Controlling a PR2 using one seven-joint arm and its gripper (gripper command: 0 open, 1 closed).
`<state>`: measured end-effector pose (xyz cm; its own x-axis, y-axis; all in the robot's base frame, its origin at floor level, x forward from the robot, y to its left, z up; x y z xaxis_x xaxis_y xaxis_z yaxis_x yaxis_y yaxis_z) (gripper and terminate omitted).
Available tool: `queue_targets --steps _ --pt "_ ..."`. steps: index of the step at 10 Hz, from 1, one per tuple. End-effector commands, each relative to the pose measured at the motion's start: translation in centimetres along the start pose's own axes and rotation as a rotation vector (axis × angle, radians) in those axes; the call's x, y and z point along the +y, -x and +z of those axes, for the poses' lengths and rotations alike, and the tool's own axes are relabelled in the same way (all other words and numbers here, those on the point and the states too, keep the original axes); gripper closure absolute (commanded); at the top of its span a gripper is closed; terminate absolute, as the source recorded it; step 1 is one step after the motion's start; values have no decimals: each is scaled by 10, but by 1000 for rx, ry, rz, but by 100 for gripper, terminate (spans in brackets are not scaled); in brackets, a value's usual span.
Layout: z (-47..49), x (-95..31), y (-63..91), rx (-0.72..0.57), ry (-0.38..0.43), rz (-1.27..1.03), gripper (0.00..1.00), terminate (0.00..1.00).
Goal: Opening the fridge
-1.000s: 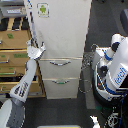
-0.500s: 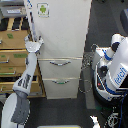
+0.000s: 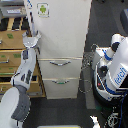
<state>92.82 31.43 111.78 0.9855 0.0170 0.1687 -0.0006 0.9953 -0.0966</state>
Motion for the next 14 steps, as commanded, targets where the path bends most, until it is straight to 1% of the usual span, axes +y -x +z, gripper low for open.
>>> queue_targets --steps 1,7,12,14 --pt "-57 -4 4 44 111 -74 100 0" --pt "-75 -40 -4 74 138 -102 100 0" --pt "-80 -24 10 83 125 -111 100 0" --pt "-64 -29 35 55 113 -182 100 0"
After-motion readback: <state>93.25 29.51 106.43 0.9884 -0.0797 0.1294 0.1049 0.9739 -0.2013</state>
